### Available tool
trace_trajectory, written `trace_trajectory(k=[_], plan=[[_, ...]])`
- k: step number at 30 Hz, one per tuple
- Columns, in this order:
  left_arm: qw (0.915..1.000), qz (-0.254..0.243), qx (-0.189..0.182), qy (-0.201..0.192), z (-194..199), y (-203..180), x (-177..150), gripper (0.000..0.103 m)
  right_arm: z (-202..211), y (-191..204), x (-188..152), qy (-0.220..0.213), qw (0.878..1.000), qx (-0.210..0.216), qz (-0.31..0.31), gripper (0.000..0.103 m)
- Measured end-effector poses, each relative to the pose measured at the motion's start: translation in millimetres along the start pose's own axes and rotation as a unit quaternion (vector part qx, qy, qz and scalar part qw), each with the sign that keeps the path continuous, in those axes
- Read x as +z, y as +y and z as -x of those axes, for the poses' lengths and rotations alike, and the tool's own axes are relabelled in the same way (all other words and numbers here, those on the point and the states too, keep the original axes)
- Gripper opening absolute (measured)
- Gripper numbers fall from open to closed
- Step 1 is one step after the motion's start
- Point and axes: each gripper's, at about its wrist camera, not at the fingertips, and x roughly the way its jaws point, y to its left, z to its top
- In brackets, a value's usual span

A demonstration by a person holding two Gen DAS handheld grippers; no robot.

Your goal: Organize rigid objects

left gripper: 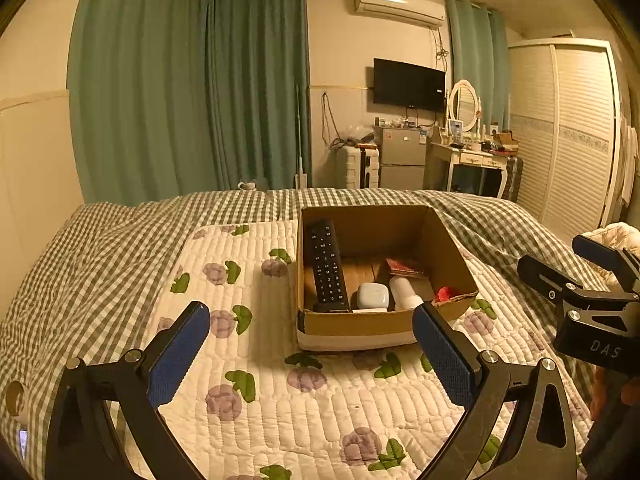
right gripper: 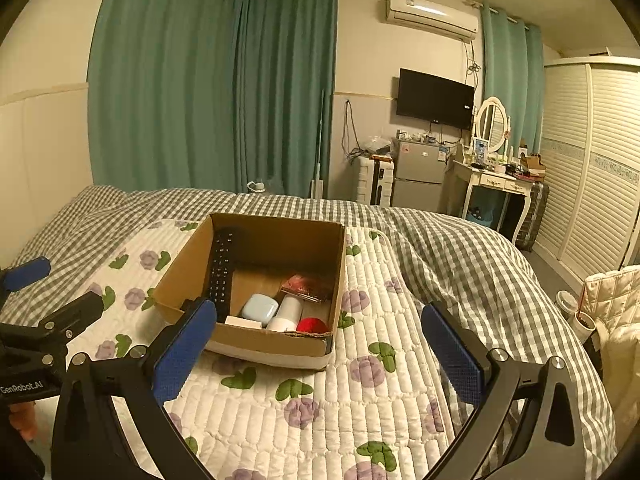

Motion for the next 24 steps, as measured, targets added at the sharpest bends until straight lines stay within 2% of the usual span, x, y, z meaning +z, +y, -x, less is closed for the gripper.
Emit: trace_trajectory(k=[13, 24], plan=[[0.9999, 0.002, 0.012, 0.009, -2.8, 1.8, 0.1, 0.103, -2.3, -0.4, 0.5, 0.005, 1.000, -0.002, 0.000, 0.103], [0.9999, 0.008, 0.009, 0.010, -1.5, 3.7, -0.7, 0.103, -5.5, -0.3, -1.7, 0.011, 1.000, -0.002, 0.001, 0.103]])
